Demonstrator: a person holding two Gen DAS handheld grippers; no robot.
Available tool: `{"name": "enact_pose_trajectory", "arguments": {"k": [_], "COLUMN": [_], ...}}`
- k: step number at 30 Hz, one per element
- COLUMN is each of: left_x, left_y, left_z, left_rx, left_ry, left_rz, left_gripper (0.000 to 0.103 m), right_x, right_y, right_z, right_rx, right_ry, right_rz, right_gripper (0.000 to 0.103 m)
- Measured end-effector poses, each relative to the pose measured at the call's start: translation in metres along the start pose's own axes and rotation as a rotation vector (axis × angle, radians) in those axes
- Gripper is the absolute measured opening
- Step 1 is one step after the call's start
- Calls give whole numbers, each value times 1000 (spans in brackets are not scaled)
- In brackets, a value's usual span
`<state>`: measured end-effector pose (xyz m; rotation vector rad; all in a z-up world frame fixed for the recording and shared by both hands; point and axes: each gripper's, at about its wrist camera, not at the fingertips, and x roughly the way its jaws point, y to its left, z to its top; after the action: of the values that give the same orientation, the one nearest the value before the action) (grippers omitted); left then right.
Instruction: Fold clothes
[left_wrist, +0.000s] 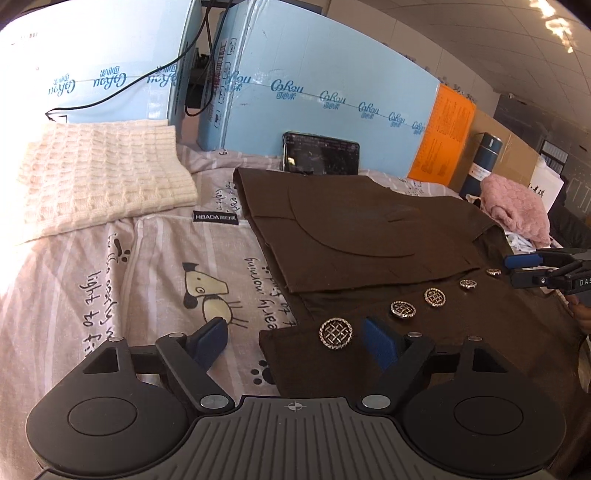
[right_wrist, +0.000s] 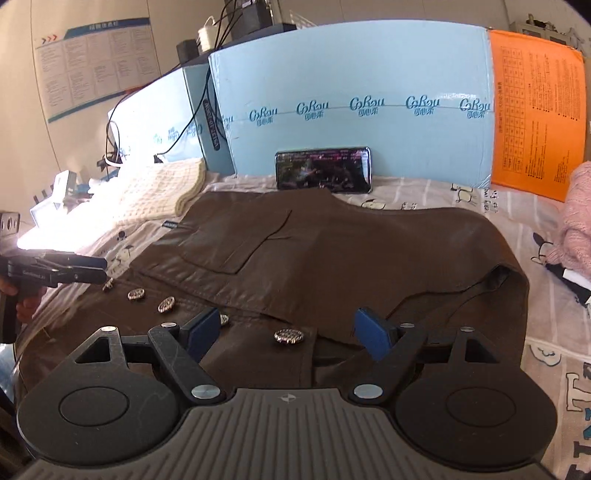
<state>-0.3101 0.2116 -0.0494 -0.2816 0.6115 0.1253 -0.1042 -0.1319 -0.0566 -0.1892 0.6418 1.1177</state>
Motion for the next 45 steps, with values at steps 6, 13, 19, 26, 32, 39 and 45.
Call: {"name": "enact_pose_trajectory", "arguments": {"k": [6, 13, 19, 26, 32, 39, 45], "left_x": [-9, -10, -15, -6, 15, 17, 0], "left_y": [-9, -33, -43, -52, -50, -56, -57], "left_z": [-13, -22, -17, 8, 5, 2, 4], "left_rx": [1, 81, 152, 231, 313, 358, 364], "left_ry": [-32, -111, -174, -244, -132, -118, -180], "left_rz": [-116, -95, -54, -30, 61, 108, 102], "left_gripper": [87, 29, 3, 3, 4, 10, 59], "right_x": [14, 14, -2, -26, -29, -22, -30], "right_y": [-1, -5, -10, -11, -16, -15, -17], "right_z": [-17, -20, -29, -33, -32, -45, -53], "right_rx": [31, 97, 81, 66, 41, -77, -61], "right_ry": [67, 53, 13, -70, -58, -19, -72], "right_rz": [12, 53, 38, -40, -190, -320, -354], "right_gripper": [83, 84, 37, 27, 67, 81, 86]}}
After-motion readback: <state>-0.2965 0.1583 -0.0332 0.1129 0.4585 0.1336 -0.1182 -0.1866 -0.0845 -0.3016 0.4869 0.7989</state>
